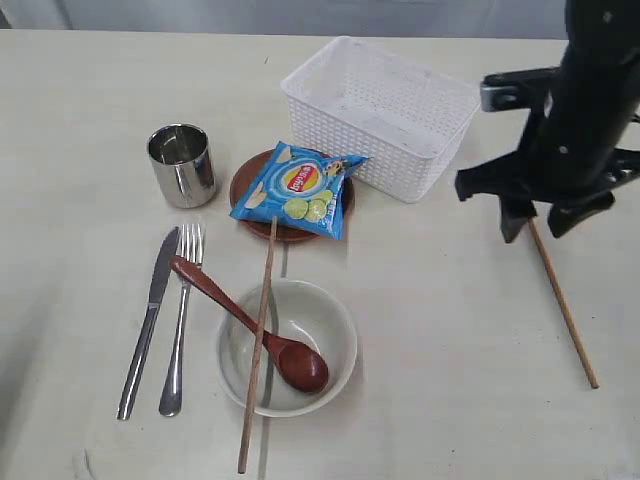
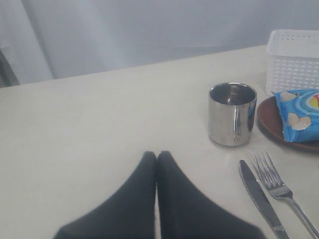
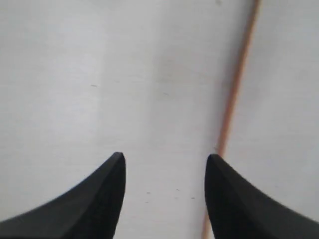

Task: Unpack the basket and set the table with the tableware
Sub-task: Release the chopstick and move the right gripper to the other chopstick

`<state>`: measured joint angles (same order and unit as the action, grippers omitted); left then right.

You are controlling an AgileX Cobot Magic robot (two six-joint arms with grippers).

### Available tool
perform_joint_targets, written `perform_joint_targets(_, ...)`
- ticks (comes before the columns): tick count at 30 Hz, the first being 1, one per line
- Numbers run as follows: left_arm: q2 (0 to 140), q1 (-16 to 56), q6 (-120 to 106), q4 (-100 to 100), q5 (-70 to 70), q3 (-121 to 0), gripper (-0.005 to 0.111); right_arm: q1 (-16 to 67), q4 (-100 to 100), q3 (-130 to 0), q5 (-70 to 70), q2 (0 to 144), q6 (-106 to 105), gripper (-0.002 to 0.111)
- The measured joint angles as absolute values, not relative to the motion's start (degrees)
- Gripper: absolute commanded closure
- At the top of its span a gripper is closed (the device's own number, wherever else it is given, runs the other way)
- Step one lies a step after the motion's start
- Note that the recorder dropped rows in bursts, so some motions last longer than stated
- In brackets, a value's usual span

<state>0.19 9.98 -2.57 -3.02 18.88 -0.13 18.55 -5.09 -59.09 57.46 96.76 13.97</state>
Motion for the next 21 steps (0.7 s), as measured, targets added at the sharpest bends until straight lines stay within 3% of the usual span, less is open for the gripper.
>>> perform_joint_targets(9, 0.19, 9.98, -2.57, -3.02, 18.88, -0.13, 0.107, 11.11, -8.44, -49.32, 47.3, 96.76, 13.09, 0.06)
perform_joint_targets(21, 0.19, 9.98, -2.57, -3.02, 18.88, -0.13, 0.107, 11.05, -8.84, -46.08, 37.72, 100.7, 11.1, 0.06)
